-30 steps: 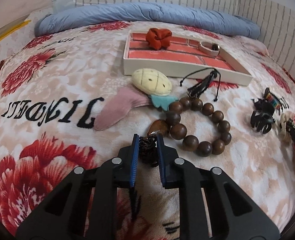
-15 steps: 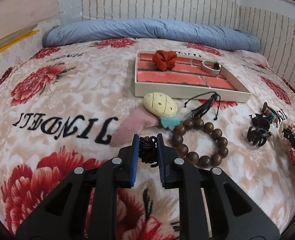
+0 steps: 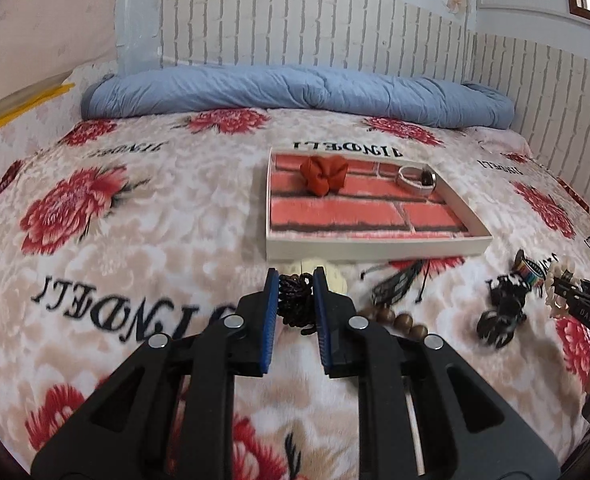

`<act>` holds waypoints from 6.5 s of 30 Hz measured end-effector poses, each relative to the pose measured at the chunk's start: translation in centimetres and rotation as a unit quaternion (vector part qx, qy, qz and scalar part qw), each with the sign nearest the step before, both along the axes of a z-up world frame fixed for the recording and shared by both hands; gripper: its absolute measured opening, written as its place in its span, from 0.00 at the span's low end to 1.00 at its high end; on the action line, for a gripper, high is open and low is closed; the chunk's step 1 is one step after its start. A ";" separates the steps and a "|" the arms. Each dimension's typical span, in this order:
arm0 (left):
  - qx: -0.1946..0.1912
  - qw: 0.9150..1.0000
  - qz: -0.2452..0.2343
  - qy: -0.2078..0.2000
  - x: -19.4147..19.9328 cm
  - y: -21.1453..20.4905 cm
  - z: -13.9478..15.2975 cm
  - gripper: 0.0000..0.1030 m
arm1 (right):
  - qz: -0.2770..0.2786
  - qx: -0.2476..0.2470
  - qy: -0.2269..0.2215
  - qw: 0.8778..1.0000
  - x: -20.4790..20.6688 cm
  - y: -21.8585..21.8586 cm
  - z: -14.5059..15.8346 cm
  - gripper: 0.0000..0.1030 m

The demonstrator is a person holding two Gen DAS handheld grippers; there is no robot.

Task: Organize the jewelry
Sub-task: 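Carry black charm and cream scrunchie into the tray while both grippers open, then withdraw both open grippers from the tray, then grasp the black cord bracelet with the left gripper while the right grasps the black scrunchie, then carry cord bracelet and black scrunchie into the tray while both grippers open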

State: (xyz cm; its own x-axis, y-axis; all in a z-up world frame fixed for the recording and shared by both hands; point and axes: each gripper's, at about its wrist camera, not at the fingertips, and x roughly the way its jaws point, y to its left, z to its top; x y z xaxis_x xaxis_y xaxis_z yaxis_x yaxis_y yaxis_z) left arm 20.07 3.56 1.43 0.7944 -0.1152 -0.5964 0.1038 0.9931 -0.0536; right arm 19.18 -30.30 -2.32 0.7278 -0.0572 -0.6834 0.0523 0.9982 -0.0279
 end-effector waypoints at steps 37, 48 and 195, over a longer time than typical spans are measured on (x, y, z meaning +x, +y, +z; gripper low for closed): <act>0.033 0.992 -0.010 0.122 25.3 -4.4 -3.8 0.16 | 0.026 0.019 0.134 0.990 27.4 4.4 -3.1 0.20; 0.054 0.987 0.000 0.151 27.7 -3.7 -5.9 0.16 | 0.022 0.008 0.152 0.988 29.9 4.3 -4.4 0.21; 0.005 0.998 -0.004 0.068 15.6 -4.8 -0.1 0.12 | 0.045 0.003 -0.002 0.999 14.3 3.5 3.6 0.12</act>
